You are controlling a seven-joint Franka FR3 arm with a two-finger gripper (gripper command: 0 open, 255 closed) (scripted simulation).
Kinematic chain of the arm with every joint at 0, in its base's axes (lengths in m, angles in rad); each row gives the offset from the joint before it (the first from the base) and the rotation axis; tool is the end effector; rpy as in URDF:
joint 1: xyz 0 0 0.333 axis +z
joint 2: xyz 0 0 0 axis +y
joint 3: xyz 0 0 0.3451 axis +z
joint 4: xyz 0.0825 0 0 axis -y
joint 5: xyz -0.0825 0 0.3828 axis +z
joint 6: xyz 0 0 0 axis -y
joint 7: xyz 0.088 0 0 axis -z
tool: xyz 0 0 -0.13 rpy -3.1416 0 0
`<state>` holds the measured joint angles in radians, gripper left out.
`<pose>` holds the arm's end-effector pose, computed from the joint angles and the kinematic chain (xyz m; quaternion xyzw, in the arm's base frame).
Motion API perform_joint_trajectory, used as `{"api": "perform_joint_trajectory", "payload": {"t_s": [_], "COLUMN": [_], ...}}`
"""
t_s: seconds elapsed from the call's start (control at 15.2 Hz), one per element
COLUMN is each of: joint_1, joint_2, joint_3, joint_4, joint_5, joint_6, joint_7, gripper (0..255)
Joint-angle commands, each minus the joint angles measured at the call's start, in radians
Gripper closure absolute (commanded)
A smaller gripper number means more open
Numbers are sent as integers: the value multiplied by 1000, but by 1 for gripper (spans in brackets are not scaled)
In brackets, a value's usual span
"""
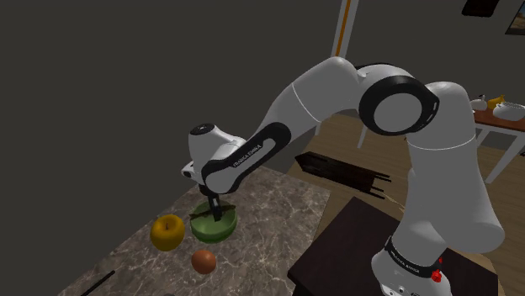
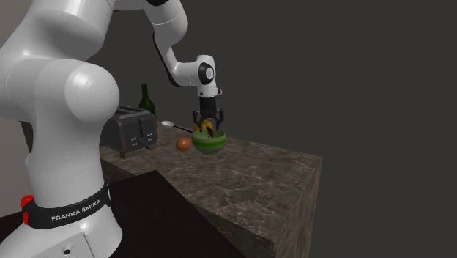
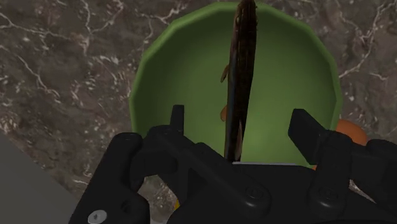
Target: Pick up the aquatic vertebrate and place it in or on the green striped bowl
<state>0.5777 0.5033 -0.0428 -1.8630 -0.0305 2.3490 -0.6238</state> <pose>0.5600 0.3327 0.2487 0.8292 0.5585 -0.0094 0.0207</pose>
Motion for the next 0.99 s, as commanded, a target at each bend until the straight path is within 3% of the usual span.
{"api": "perform_joint_trajectory", "payload": {"t_s": [0.0, 0.13, 0.4, 0.92], "joint_1": [0, 0, 4, 4], "joint_2": [0, 0, -77, -77], "joint_3": [0, 0, 0, 0], "joint_4": [0, 0, 22, 22], "joint_5": [0, 0, -1, -1], "joint_6": [0, 0, -99, -99], "joint_7": [0, 0, 1, 1], "gripper": [0, 0, 0, 0]}}
